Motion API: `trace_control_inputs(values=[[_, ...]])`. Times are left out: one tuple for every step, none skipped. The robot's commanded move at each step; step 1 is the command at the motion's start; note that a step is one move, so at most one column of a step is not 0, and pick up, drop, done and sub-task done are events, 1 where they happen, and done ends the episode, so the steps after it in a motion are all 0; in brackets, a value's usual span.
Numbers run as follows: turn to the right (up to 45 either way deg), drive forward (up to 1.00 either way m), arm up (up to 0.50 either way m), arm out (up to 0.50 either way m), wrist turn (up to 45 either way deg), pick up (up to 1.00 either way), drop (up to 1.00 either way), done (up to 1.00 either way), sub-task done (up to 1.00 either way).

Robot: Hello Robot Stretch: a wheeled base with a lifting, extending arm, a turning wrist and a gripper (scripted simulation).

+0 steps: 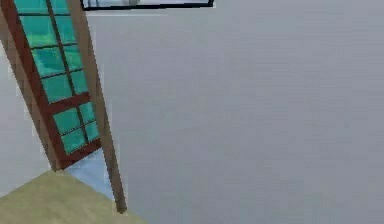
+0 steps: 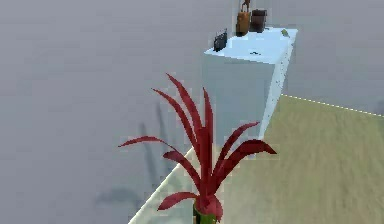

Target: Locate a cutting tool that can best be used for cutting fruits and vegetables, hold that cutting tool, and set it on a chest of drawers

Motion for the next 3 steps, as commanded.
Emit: trace_control_inputs(values=[[0.0,0.2,0.0,0.0,0.0,0.0,0.0,0.0,0.0],[-45.0,0.0,0.0,0.0,0.0,0.0,0.0,0.0,0.0],[0.0,1.0,0.0,0.0,0.0,0.0,0.0,0.0,0.0]])
